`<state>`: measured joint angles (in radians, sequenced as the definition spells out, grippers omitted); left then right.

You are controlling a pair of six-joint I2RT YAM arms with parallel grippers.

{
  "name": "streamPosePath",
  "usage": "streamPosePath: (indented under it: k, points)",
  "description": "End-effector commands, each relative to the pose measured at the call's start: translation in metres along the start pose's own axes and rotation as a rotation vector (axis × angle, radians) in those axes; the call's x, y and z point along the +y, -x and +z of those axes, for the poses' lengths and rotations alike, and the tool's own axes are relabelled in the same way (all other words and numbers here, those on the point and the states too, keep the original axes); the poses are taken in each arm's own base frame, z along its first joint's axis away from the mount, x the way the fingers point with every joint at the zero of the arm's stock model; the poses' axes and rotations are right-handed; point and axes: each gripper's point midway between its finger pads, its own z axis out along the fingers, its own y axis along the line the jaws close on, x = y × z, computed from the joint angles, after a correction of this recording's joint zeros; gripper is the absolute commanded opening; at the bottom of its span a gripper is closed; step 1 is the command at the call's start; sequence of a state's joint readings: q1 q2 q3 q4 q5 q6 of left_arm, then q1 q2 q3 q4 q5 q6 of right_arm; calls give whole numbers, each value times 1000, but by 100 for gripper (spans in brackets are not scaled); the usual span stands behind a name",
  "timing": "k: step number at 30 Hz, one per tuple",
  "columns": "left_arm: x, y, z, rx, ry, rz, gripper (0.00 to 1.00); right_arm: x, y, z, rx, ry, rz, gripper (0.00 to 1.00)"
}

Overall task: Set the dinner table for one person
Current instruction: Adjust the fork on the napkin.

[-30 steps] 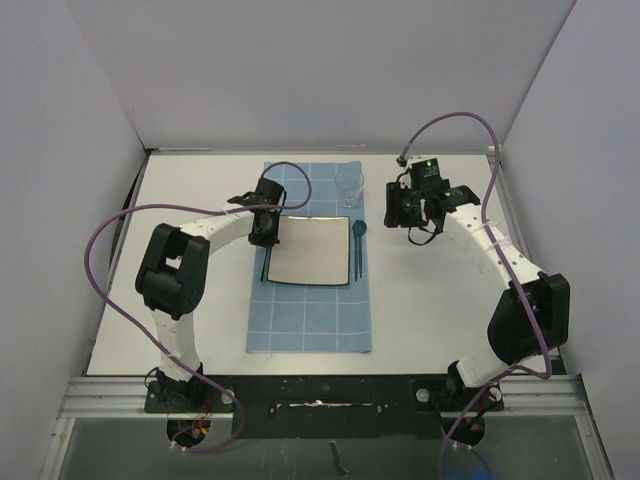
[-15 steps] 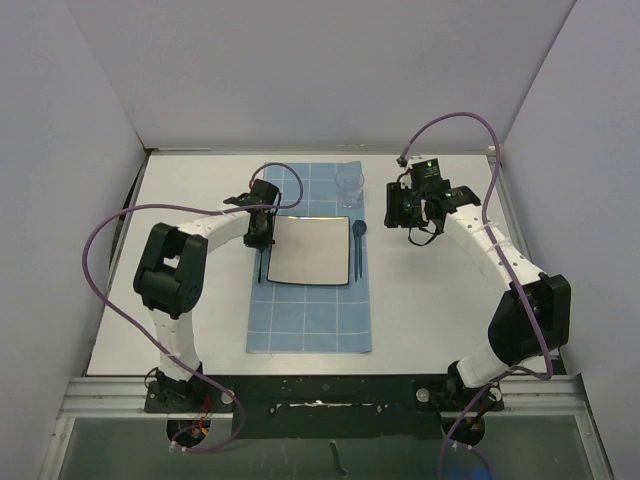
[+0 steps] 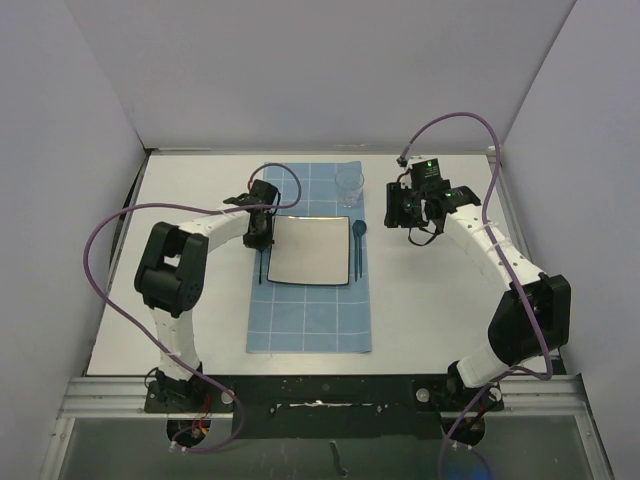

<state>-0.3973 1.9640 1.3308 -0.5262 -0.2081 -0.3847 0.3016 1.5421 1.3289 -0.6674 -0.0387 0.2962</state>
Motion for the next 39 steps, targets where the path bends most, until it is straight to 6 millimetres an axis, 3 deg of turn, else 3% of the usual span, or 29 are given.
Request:
streamPosePath:
  k: [1, 39]
  points:
    - [-3, 6, 6, -12, -4, -18, 0, 4, 20, -22, -86, 17, -2, 43]
    - [-3, 3, 3, -17, 18, 35, 0, 0, 13, -21, -83, 19, 9, 43]
